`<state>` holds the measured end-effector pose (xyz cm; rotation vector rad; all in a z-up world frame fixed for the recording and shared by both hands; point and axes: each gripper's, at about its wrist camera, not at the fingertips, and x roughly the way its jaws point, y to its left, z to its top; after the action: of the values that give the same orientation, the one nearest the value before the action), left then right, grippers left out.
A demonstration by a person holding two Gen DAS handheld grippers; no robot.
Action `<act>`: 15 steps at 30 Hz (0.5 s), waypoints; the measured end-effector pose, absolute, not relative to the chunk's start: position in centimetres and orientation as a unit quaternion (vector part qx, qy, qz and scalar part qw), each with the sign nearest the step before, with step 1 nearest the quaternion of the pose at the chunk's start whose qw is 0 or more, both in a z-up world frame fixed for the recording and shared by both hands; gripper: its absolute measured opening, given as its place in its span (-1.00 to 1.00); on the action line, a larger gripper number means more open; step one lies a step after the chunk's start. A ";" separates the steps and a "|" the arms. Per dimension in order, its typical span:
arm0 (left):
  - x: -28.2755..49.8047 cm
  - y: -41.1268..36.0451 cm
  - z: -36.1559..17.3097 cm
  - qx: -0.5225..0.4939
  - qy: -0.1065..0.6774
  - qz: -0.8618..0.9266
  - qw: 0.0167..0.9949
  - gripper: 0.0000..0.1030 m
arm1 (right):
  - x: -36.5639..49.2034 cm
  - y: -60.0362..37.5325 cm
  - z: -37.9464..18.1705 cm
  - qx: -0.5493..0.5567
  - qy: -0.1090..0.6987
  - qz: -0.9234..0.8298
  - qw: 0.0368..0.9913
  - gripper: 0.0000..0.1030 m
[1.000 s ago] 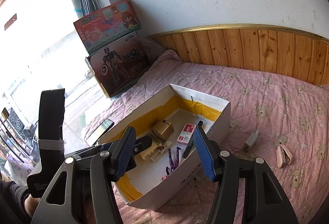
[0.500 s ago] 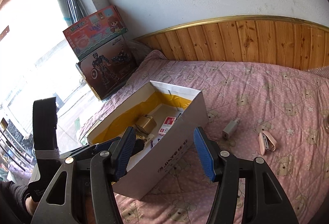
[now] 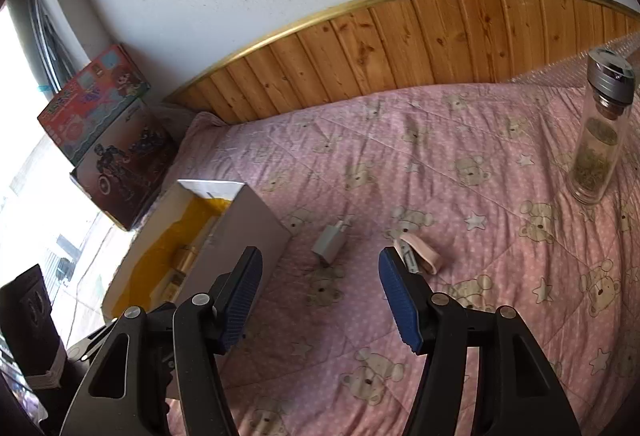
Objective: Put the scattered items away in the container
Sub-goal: 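Withdraw both tools from the box toward the white charger and pink stapler, then grasp the white charger with the left tool while the right tool grasps the pink stapler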
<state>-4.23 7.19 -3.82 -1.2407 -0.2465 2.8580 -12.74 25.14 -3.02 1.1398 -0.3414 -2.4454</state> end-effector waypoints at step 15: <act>-13.5 9.5 -9.4 -0.442 -0.061 0.895 -0.015 0.15 | -17.8 27.0 -10.7 0.478 -0.112 -0.859 0.145 0.20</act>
<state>-13.46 9.48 -9.36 -1.4027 -0.1936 2.8383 -17.79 27.05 -10.73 1.3760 -0.3239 -2.4742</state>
